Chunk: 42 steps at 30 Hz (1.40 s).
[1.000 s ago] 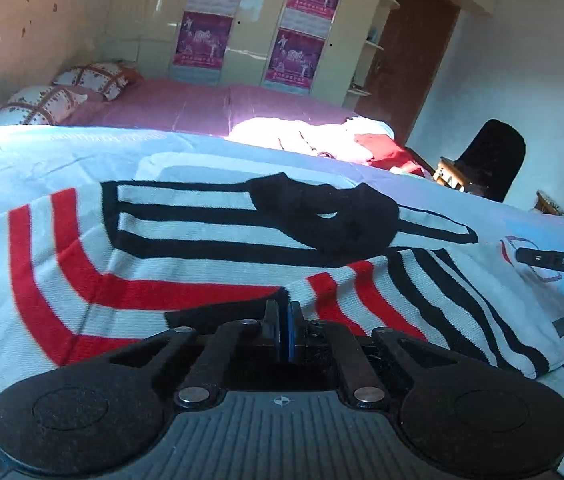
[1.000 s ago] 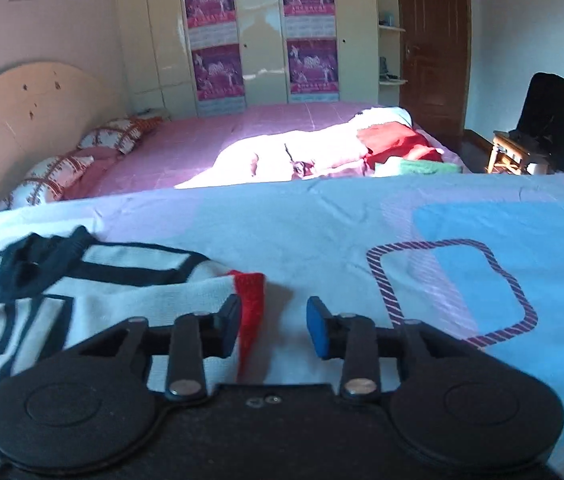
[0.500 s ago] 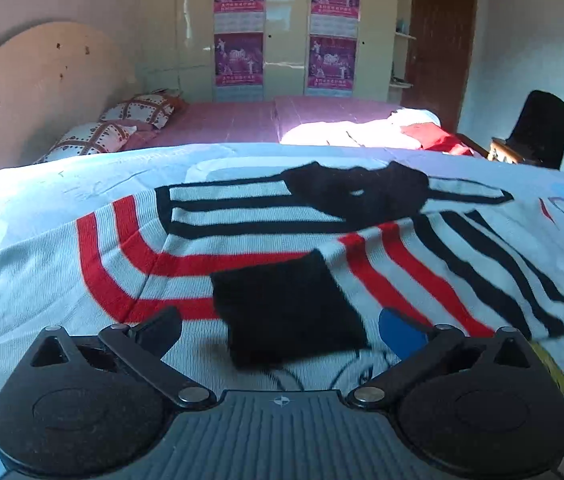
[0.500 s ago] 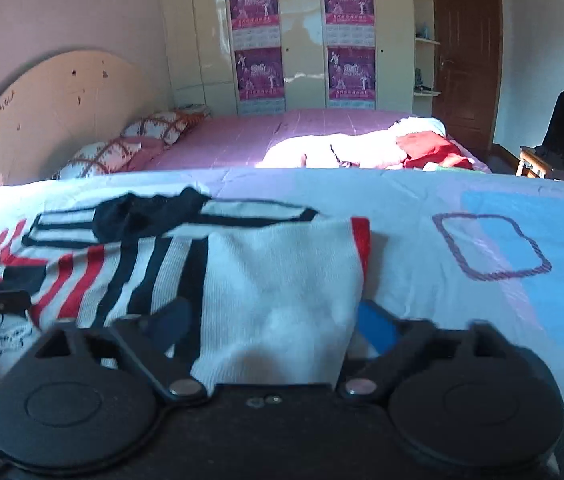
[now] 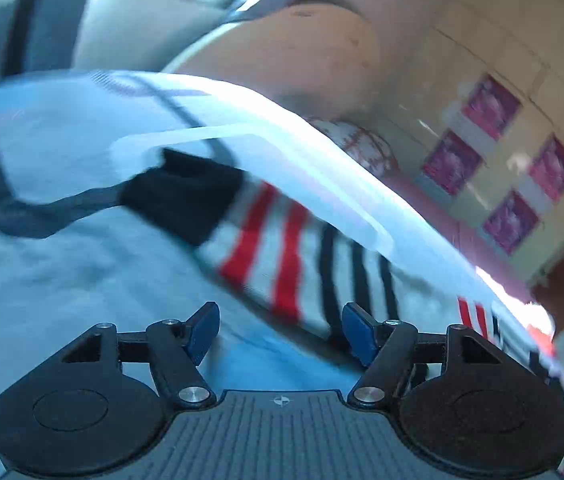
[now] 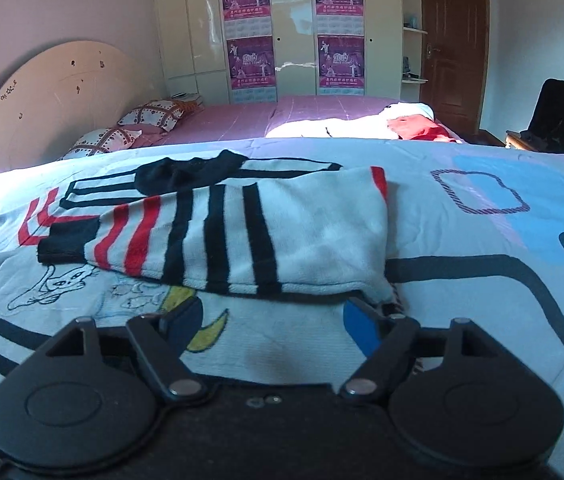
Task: Fold small clothes
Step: 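Grasp the other black cuff with the left gripper and lift it, then lay the held sleeve across the sweater and open the left gripper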
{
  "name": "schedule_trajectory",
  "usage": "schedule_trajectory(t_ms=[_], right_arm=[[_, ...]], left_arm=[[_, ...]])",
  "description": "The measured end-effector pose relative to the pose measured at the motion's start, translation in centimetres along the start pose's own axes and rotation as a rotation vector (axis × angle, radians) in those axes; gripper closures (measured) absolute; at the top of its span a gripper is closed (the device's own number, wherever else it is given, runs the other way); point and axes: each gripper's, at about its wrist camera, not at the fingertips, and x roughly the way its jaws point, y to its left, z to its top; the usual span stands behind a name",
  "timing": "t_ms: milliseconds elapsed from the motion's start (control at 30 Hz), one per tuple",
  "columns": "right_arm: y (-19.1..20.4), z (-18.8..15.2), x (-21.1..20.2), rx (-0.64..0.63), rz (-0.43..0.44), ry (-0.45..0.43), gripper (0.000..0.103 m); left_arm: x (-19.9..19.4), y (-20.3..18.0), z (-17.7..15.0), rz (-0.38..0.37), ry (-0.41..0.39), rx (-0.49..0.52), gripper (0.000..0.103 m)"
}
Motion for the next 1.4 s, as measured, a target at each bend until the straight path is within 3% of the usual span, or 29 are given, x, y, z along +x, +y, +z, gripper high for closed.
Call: schedule_trajectory(t_ms=[67, 133, 267, 367, 433, 567, 667, 733, 833, 1033, 1167, 1267, 1300, 1333, 1367, 1400], right_arm=[[1.9, 0.1, 0.0, -0.006, 0.006, 0.000, 0.026], [3.4, 0.3, -0.1, -0.003, 0.014, -0.004, 0.027], [5.8, 0.6, -0.6, 0.003, 0.023, -0.019, 0.026], [6.8, 0.8, -0.9, 0.002, 0.018, -0.025, 0.026], [6.9, 0.8, -1.0, 0.008, 0.014, -0.024, 0.026], [6.1, 0.6, -1.3, 0.032, 0.005, -0.028, 0.026], [5.1, 0.3, -1.5, 0.063, -0.003, -0.026, 0.026], [4.2, 0.1, -1.7, 0.092, -0.005, -0.028, 0.026], [3.0, -0.2, -2.0, 0.119, -0.010, -0.034, 0.026], [-0.9, -0.6, -4.2, 0.151, -0.050, -0.056, 0.026], [-4.8, -0.8, -5.9, 0.207, -0.113, -0.079, 0.026], [-7.3, -0.9, -6.5, 0.274, -0.154, -0.087, 0.025], [-8.0, -0.8, -6.5, 0.297, -0.164, -0.094, 0.024], [-8.5, -0.8, -6.5, 0.323, -0.164, -0.103, 0.024], [-8.8, -0.8, -6.4, 0.350, -0.153, -0.110, 0.024], [-9.0, -0.7, -6.1, 0.374, -0.135, -0.112, 0.024]], left_arm=[[1.2, 4.2, 1.7, -0.040, -0.006, -0.174, 0.036], [2.9, 6.5, 2.9, -0.105, -0.005, -0.263, 0.036], [5.7, 6.5, 4.1, -0.125, -0.016, -0.235, 0.036], [7.3, 6.3, 4.3, -0.104, -0.018, -0.201, 0.065], [8.4, 7.4, 4.8, -0.092, -0.012, -0.229, 0.094], [7.8, 6.8, 5.8, -0.127, -0.030, -0.232, 0.098], [5.7, 1.8, 6.6, -0.215, -0.097, -0.135, 0.098], [4.3, -3.7, 6.5, -0.293, -0.125, -0.019, 0.098], [3.6, -12.2, 4.9, -0.408, -0.095, 0.151, 0.098], [4.1, -26.9, -5.3, -0.546, 0.045, 0.448, 0.098], [5.3, -32.7, -12.8, -0.543, 0.182, 0.612, 0.098], [6.5, -35.2, -17.6, -0.507, 0.336, 0.737, 0.096], [6.1, -35.8, -18.7, -0.487, 0.320, 0.784, 0.079], [4.9, -36.1, -19.2, -0.503, 0.283, 0.815, 0.050], [3.2, -35.9, -19.7, -0.531, 0.267, 0.824, 0.036], [1.6, -35.6, -19.5, -0.550, 0.232, 0.812, 0.031]])
